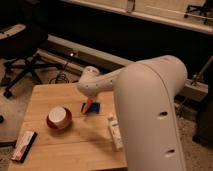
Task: Place the pepper on the white sponge
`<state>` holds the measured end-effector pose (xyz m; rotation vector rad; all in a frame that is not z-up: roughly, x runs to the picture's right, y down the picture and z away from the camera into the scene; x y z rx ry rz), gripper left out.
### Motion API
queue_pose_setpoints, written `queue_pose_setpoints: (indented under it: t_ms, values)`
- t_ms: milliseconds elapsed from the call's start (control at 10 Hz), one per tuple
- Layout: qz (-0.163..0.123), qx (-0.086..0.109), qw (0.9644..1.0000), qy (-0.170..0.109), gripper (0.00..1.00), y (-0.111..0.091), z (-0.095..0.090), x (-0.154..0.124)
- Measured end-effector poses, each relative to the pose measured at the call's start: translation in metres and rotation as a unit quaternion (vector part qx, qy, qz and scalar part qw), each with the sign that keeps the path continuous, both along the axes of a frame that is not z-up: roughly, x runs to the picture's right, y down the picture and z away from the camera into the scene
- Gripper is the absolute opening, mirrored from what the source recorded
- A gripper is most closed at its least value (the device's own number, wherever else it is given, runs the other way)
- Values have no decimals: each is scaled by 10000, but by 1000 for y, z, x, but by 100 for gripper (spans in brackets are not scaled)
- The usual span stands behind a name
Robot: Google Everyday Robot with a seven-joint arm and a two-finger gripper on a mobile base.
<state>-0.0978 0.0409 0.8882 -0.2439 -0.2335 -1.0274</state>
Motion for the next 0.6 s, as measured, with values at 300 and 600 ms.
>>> queue_pose_setpoints:
  t_ms: [300,600]
  values:
    - [-81,-46,9999,41,1,9,5,0]
    - [-272,-190,9994,109,25,25,8,4]
